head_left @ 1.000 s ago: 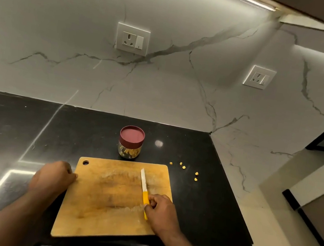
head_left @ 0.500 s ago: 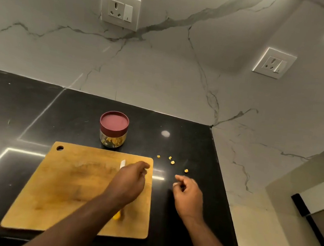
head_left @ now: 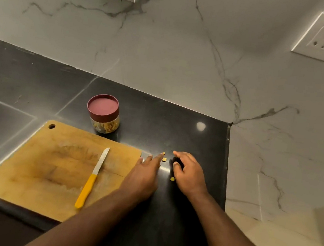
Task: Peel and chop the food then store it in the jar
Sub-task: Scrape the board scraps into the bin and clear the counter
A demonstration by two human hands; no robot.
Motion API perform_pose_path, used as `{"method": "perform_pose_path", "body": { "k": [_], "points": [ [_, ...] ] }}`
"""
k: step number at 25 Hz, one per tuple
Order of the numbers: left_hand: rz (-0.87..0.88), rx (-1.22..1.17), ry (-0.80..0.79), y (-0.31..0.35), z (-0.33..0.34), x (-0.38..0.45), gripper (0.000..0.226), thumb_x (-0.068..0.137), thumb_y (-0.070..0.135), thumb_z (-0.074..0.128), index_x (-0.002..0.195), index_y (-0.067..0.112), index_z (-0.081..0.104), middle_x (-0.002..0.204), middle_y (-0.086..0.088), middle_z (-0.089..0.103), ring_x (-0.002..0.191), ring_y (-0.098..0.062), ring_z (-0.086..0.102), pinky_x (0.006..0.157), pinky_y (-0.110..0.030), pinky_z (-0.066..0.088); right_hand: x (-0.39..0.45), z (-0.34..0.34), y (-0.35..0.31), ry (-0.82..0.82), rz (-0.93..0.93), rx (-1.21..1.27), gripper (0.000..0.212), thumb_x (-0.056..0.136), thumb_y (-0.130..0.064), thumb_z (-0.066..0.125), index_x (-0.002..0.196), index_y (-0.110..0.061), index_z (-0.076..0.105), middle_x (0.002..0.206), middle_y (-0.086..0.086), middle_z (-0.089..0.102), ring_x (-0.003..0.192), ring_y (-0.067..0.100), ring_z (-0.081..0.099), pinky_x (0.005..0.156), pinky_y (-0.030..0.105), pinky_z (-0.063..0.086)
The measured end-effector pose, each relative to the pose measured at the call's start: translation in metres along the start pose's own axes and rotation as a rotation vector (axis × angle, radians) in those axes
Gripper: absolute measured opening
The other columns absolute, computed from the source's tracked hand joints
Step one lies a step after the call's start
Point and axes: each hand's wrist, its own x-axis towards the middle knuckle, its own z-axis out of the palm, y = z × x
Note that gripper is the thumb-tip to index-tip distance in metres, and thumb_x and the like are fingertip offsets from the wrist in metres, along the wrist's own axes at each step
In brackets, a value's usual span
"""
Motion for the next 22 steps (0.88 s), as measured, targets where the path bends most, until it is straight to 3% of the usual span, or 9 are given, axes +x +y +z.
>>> {"method": "perform_pose_path", "body": {
  "k": [2, 6, 8, 11, 13, 16, 22],
  "points": [
    [-0.083, -0.232, 0.146, 0.000, -0.008, -0.011, 0.049, 0.101, 0.010, 0.047, 0.147, 0.026, 0.044, 0.137, 0.002, 0.061, 0.124, -0.012, 0.056, 0.108, -0.026, 0.041, 0.020, 0.012, -0.002, -0.120, -0.087, -0.029, 0.039, 0.093, -0.014, 0.055, 0.132, -0.014, 0.062, 0.136, -0.001, 0.058, 0.129, 0.013, 0.049, 0.104, 0.006, 0.024],
    [-0.226, -0.303, 0.274, -0.010, -0.026, -0.022, 0.026, 0.098, 0.021, 0.061, 0.123, 0.027, 0.066, 0.114, 0.012, 0.069, 0.101, -0.001, 0.062, 0.089, -0.015, 0.045, 0.032, 0.030, -0.006, -0.316, -0.298, -0.164, 0.049, 0.096, -0.029, 0.043, 0.139, -0.010, 0.053, 0.150, 0.006, 0.045, 0.145, 0.019, 0.031, 0.122, 0.031, 0.013],
    [-0.287, -0.388, 0.285, -0.013, -0.027, -0.027, 0.019, 0.098, 0.026, 0.062, 0.116, 0.030, 0.068, 0.104, 0.016, 0.069, 0.094, 0.000, 0.063, 0.085, -0.019, 0.051, 0.007, 0.026, -0.008, -0.353, -0.399, -0.117, 0.048, 0.095, -0.033, 0.041, 0.132, -0.010, 0.060, 0.144, 0.005, 0.052, 0.140, 0.019, 0.040, 0.121, 0.034, 0.022],
    [-0.373, -0.704, 0.284, -0.014, -0.019, -0.037, 0.014, 0.099, 0.020, 0.060, 0.106, 0.025, 0.070, 0.091, 0.003, 0.074, 0.088, -0.014, 0.071, 0.085, -0.039, 0.060, -0.042, 0.011, -0.003, -0.394, -0.515, -0.009, 0.036, 0.092, -0.024, 0.051, 0.121, -0.013, 0.069, 0.131, 0.000, 0.064, 0.128, 0.009, 0.053, 0.111, 0.023, 0.037],
    [-0.430, -0.873, 0.278, -0.010, -0.014, -0.046, 0.015, 0.100, 0.016, 0.057, 0.104, 0.019, 0.071, 0.091, -0.004, 0.074, 0.092, -0.025, 0.072, 0.085, -0.040, 0.060, -0.043, -0.001, 0.005, -0.234, -0.410, 0.132, 0.028, 0.087, -0.016, 0.059, 0.111, -0.014, 0.074, 0.119, -0.005, 0.069, 0.116, 0.005, 0.060, 0.103, 0.018, 0.043],
    [-0.521, -1.079, 0.280, -0.007, -0.013, -0.058, 0.016, 0.101, 0.019, 0.057, 0.105, 0.014, 0.072, 0.096, -0.012, 0.074, 0.096, -0.029, 0.072, 0.086, -0.038, 0.060, -0.018, -0.014, 0.016, -0.029, -0.105, 0.220, 0.030, 0.085, -0.020, 0.057, 0.109, -0.017, 0.075, 0.109, -0.013, 0.068, 0.106, -0.003, 0.059, 0.095, 0.015, 0.046],
    [-0.600, -1.246, 0.277, -0.008, -0.020, -0.078, 0.021, 0.102, 0.021, 0.053, 0.108, 0.009, 0.069, 0.099, -0.014, 0.073, 0.093, -0.026, 0.073, 0.086, -0.039, 0.059, -0.065, 0.030, -0.036, -0.221, -0.100, 0.369, 0.037, 0.086, -0.018, 0.051, 0.117, -0.018, 0.071, 0.116, -0.011, 0.066, 0.111, -0.001, 0.058, 0.096, 0.016, 0.045]
  ]
}}
